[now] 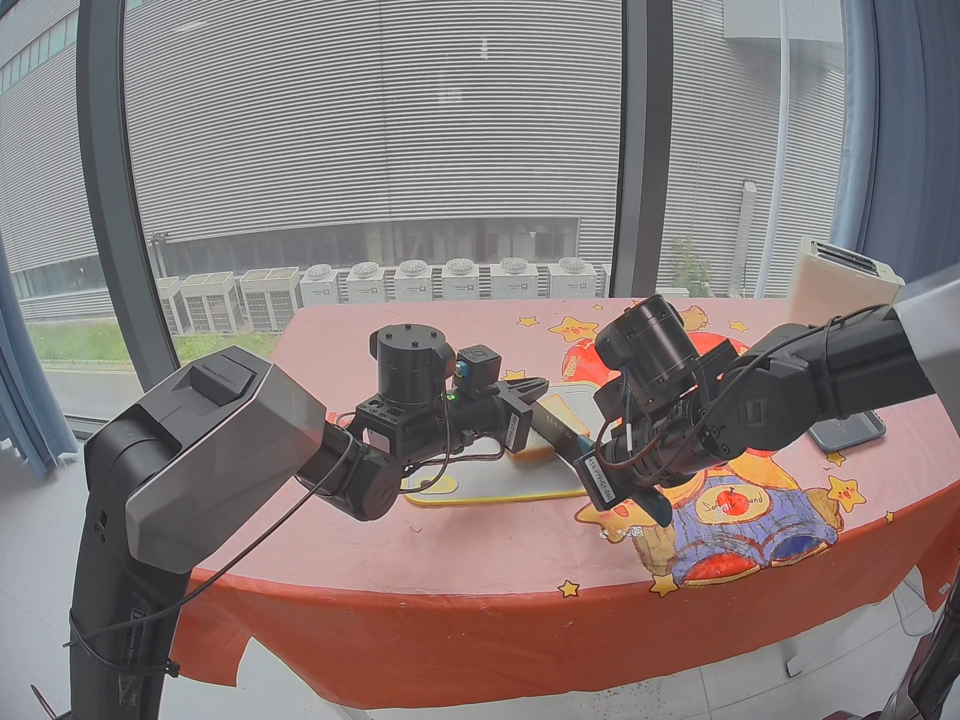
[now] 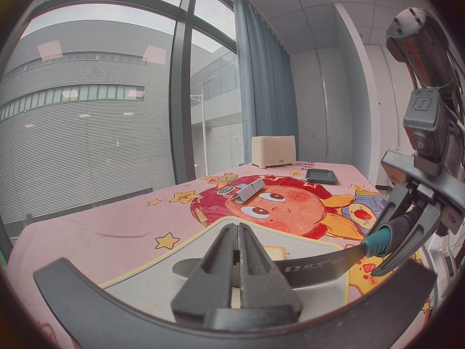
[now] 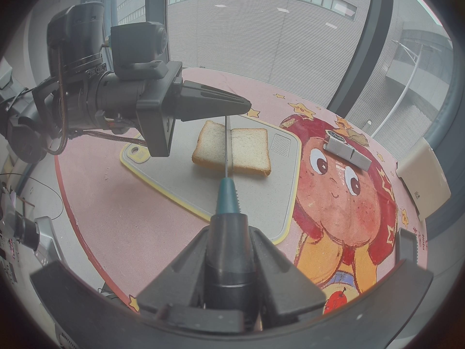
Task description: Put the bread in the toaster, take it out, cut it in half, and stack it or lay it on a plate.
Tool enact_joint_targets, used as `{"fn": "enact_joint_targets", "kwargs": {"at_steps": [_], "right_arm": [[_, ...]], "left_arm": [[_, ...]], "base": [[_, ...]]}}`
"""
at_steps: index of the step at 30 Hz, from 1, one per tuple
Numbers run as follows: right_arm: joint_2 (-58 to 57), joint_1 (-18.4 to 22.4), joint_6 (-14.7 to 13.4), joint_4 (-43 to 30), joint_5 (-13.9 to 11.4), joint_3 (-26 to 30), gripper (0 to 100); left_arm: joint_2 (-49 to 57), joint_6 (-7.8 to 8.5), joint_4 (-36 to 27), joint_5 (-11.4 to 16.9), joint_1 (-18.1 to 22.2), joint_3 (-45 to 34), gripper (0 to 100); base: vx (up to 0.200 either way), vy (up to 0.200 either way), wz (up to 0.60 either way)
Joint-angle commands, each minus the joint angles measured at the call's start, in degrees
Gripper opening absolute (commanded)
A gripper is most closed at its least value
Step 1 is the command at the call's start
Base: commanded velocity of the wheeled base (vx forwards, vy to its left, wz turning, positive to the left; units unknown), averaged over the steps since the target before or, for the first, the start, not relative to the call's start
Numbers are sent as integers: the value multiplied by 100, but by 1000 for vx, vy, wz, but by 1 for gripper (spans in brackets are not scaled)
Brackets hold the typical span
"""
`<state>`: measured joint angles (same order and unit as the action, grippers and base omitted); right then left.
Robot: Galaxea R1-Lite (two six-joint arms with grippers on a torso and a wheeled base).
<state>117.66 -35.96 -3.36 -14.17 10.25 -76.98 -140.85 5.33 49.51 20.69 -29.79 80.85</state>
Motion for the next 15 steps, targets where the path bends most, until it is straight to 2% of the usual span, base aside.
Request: {"fn": "enact_joint_targets", "kwargs": {"at_steps": [1,8,15], "right_arm": [[-15,10,-6,45,3,-18,0],[37,10,-41,54,3,333,0],[-42,19,-59,63,3,245,0]], "left_arm": [[-57,3,-38,5,0,19,0],[23,3,42,5,0,-8,0],[-4,3,42,5,17,-8,0]], "base": [[0,0,0],[0,0,0],[0,0,0]]}}
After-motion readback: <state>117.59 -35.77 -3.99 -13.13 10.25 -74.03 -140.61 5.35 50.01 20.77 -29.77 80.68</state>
